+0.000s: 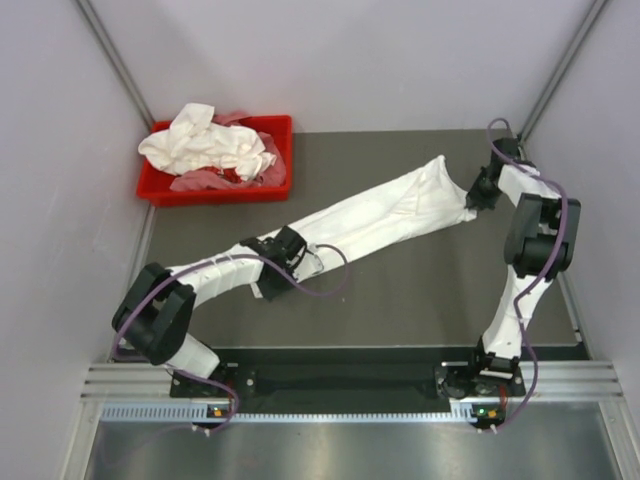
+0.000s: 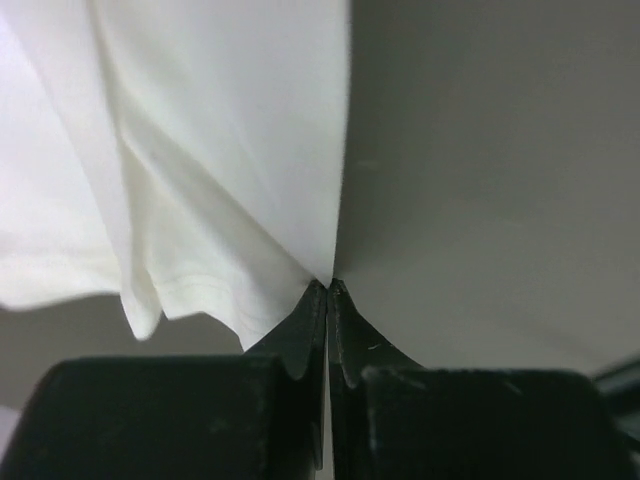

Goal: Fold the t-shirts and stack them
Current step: Fold the tshirt

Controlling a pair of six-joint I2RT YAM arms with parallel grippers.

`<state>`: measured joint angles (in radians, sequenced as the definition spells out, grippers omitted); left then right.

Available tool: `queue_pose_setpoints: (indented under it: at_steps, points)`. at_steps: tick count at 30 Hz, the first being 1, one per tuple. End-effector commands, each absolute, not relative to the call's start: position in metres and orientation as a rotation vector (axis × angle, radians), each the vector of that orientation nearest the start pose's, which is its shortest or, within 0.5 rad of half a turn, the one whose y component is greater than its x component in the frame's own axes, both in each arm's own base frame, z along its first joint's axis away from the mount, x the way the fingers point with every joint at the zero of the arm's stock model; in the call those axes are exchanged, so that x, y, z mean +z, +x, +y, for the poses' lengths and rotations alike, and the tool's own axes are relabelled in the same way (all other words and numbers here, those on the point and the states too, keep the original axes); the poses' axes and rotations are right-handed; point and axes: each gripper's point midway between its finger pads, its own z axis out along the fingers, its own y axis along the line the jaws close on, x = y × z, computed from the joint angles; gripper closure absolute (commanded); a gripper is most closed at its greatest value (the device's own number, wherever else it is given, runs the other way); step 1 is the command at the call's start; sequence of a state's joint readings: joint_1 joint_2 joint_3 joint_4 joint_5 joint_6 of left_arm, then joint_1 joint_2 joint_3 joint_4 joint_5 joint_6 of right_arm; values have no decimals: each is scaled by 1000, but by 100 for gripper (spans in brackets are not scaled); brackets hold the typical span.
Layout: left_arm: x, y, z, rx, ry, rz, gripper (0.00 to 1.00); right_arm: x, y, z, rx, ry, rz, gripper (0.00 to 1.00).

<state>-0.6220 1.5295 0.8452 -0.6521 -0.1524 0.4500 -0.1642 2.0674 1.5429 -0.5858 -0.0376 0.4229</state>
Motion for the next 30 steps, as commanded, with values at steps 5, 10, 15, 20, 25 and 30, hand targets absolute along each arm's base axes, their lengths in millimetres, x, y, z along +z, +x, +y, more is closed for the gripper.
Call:
queue_pose_setpoints:
  at_steps: [5,10,15,20,25,30]
  points:
    - [54,158,-193,-408,1766,2429,100,52,537,-41,201,647,2476,100]
    - [54,167,-234,-416,1880,2342,100,48,579,-30,202,703,2433,100]
    - [56,174,-277,-411,1947,2236,100,47,610,-37,134,763,2354,100]
    - [43,159,-301,-466,1967,2272,100,56,641,-42,146,766,2256,100]
    - [28,125,-337,-512,2072,2203,100,45,664,-32,195,762,2196,100]
    - [26,107,-363,-523,2096,2176,100,60,681,-28,199,762,2111,98]
